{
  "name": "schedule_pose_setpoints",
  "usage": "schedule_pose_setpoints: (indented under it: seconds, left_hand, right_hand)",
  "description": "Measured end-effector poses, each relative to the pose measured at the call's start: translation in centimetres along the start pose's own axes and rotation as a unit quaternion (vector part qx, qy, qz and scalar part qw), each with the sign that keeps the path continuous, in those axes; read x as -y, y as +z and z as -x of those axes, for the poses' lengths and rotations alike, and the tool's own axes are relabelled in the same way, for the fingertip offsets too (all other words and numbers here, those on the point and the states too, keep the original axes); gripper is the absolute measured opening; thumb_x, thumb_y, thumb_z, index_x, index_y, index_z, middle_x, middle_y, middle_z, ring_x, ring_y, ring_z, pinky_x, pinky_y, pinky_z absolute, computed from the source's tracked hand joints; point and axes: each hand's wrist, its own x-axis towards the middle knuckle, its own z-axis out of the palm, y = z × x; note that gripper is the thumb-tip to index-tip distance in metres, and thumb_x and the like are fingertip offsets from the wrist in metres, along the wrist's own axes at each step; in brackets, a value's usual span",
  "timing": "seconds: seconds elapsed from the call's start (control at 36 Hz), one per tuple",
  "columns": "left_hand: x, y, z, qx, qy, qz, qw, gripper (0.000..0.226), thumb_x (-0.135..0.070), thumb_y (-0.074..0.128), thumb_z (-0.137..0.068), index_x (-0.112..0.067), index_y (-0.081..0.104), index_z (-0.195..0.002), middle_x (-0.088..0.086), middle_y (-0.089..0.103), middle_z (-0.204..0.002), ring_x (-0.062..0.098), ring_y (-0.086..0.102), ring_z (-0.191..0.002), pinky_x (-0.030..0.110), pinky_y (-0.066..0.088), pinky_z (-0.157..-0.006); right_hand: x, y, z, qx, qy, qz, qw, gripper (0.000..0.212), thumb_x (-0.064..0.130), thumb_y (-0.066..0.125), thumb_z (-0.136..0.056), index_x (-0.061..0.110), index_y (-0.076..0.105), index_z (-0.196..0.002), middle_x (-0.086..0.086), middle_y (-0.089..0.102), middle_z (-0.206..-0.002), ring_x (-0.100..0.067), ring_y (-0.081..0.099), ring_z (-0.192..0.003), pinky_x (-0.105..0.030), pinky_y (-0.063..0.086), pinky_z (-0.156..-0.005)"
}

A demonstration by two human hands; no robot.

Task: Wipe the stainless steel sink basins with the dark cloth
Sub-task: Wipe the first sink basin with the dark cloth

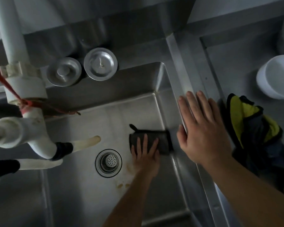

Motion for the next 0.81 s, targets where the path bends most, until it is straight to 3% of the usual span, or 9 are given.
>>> schedule_pose_setpoints:
  seconds: [0.06, 0.19, 0.39, 0.53, 0.58, 0.69, 0.81]
  left_hand:
    - [-0.5, -1.9, -4.0, 0.001, -0.072, 0.026, 0.997, 0.057, -0.055, 0.021, -0.101, -0.055, -0.008, -0.149, -0.008, -0.018, -0.164, 0.024, -0.014, -0.153, 0.049, -0.014, -0.118]
    - [-0.4, -7.0, -12.2, -0.006, -0.161, 0.078, 0.984, 0.064, -0.065, 0.022, -0.096, -0.053, -0.008, -0.151, -0.004, -0.023, -0.164, 0.027, -0.020, -0.151, 0.053, -0.013, -0.118]
    - [3.2, -7.6, -12.1, 0.007, -0.056, 0.013, 0.998, 0.071, -0.077, 0.015, -0.087, -0.056, -0.013, -0.149, -0.004, -0.024, -0.164, 0.027, -0.022, -0.150, 0.052, -0.013, -0.117]
    - [5.7, -4.2, -6.1, 0.026, 0.023, -0.037, 0.999, 0.077, -0.086, 0.016, -0.084, -0.057, -0.017, -0.147, -0.001, -0.023, -0.164, 0.027, -0.022, -0.150, 0.053, -0.014, -0.117]
    - [5.4, -2.4, -2.3, 0.034, 0.053, -0.052, 0.997, 0.078, -0.082, 0.023, -0.086, -0.053, -0.007, -0.152, 0.005, -0.016, -0.166, 0.035, -0.014, -0.152, 0.057, -0.006, -0.119]
    - [3.1, 0.6, 4.4, 0.022, 0.138, -0.077, 0.987, 0.075, -0.069, 0.038, -0.082, -0.041, 0.034, -0.152, 0.015, 0.021, -0.162, 0.045, 0.023, -0.147, 0.066, 0.023, -0.113]
    - [0.5, 2.7, 8.5, 0.051, 0.194, -0.114, 0.973, 0.070, -0.068, 0.053, -0.082, -0.042, 0.044, -0.147, 0.013, 0.031, -0.159, 0.042, 0.033, -0.143, 0.065, 0.036, -0.107]
  right_hand:
    - [-0.1, 0.0, 0.0, 0.002, 0.002, -0.003, 1.000, 0.070, 0.030, 0.043, -0.090, 0.009, 0.028, -0.154, -0.014, 0.027, -0.161, -0.034, 0.016, -0.151, -0.056, 0.018, -0.119]
    - [-0.1, 0.2, 0.0, -0.004, 0.004, -0.010, 1.000, 0.069, 0.030, 0.043, -0.091, 0.009, 0.028, -0.155, -0.014, 0.027, -0.161, -0.034, 0.017, -0.151, -0.056, 0.018, -0.119]
    - [0.0, 0.6, -0.1, 0.001, 0.007, -0.007, 1.000, 0.069, 0.030, 0.042, -0.091, 0.011, 0.025, -0.155, -0.013, 0.025, -0.162, -0.034, 0.015, -0.151, -0.055, 0.014, -0.120]
    - [-0.3, 0.6, 0.0, 0.006, -0.001, -0.004, 1.000, 0.072, 0.033, 0.042, -0.090, 0.011, 0.024, -0.156, -0.014, 0.023, -0.162, -0.035, 0.012, -0.151, -0.055, 0.013, -0.121]
    - [-0.3, 0.6, 0.0, 0.008, -0.005, -0.003, 1.000, 0.072, 0.034, 0.041, -0.089, 0.010, 0.025, -0.155, -0.014, 0.024, -0.161, -0.035, 0.013, -0.151, -0.055, 0.013, -0.121]
    - [-0.2, 0.4, 0.2, 0.004, -0.009, -0.004, 1.000, 0.070, 0.031, 0.043, -0.088, 0.009, 0.029, -0.153, -0.015, 0.028, -0.160, -0.037, 0.017, -0.149, -0.055, 0.014, -0.121]
    - [-0.2, 0.2, 0.3, 0.009, -0.014, 0.001, 1.000, 0.069, 0.030, 0.047, -0.089, 0.008, 0.028, -0.152, -0.016, 0.028, -0.159, -0.038, 0.019, -0.148, -0.056, 0.014, -0.120]
